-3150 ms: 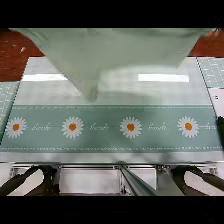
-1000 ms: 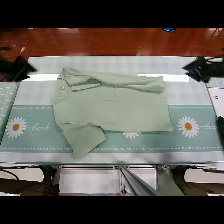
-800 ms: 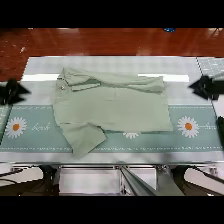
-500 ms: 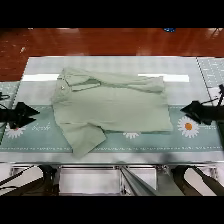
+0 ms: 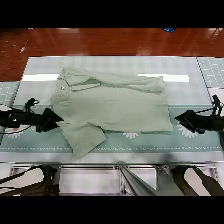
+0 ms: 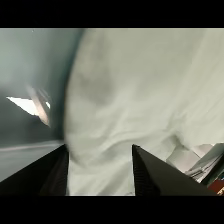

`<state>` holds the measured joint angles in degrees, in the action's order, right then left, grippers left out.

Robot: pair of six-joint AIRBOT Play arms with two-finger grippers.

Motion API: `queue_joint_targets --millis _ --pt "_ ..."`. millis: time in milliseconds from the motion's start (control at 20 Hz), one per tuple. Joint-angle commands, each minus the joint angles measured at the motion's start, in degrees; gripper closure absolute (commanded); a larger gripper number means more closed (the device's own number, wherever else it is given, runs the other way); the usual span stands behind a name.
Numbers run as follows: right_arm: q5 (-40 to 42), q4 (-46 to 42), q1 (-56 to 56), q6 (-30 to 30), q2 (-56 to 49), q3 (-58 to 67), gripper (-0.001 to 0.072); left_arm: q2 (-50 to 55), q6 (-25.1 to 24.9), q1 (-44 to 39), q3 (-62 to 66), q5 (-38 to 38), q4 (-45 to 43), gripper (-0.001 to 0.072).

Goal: Fold the shirts.

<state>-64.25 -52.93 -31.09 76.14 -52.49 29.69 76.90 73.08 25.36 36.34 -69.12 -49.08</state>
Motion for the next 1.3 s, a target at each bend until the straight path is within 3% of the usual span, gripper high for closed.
queue_joint_targets --millis 0,100,150,350,600,800,950,1100,1200,1250 --pt "3.3 1.46 -0.11 -0.07 0.22 0.11 0.0303 2.21 1.46 -5.66 -0.31 7.48 2.36 0.0258" --pt "5.22 2.47 -2.01 1.18 0.22 0.35 0.0303 2.34 2.45 -7.28 0.0 9.22 3.26 0.0641" --pt "4.61 1.42 -3.58 1.18 0.22 0.35 0.0303 2.34 1.92 -7.54 0.48 8.92 3.21 0.0689" --pt "-3.67 -6.99 -7.85 2.73 0.15 -3.32 0.0303 2.34 0.04 -7.5 1.95 7.21 3.08 0.0689" --pt "-3.76 -5.31 -6.36 2.71 0.15 -8.68 0.0303 2.32 -0.2 -7.5 1.99 7.17 3.06 0.0689" --pt "2.12 -0.04 -1.29 2.86 -2.03 -8.63 0.0303 2.34 -0.2 -7.5 1.99 7.19 3.06 0.0689" --pt "8.02 4.94 2.64 2.47 -8.52 -6.8 0.0303 2.32 -0.2 -7.52 1.99 7.19 3.08 0.0689" --pt "8.72 7.61 8.96 1.99 -16.31 -2.38 0.0316 2.32 -0.17 -7.52 2.01 7.17 3.08 0.0689" --pt "8.02 8.35 13.0 0.28 -19.23 1.64 0.0668 2.27 -0.2 -7.39 2.69 6.73 3.08 0.0689" --pt "7.23 9.22 14.32 -1.36 -19.12 3.93 0.0688 2.12 -0.22 -7.06 4.02 5.49 3.21 0.0689"
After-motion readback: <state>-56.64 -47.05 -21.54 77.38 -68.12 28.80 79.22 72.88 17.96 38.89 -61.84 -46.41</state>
